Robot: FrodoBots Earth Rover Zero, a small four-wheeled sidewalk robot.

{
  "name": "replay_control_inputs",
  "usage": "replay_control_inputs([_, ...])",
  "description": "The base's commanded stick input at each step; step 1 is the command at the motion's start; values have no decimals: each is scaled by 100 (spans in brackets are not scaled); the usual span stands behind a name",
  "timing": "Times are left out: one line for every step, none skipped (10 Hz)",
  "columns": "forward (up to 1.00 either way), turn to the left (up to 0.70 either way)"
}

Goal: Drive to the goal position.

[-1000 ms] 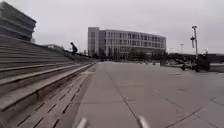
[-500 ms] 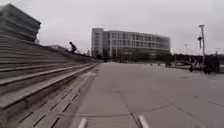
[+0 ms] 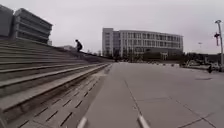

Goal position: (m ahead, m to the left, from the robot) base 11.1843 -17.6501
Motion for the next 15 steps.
replay_control_inputs([70, 0])
replay_control_inputs([70, 0])
replay_control_inputs([70, 0])
replay_control_inputs([70, 0])
replay_control_inputs([70, 0])
replay_control_inputs([70, 0])
replay_control_inputs([70, 0])
replay_control_inputs([70, 0])
replay_control_inputs([70, 0])
replay_control_inputs([70, 0])
replay_control_inputs([70, 0])
replay_control_inputs([70, 0])
replay_control_inputs([70, 0])
replay_control_inputs([70, 0])
replay_control_inputs([70, 0])
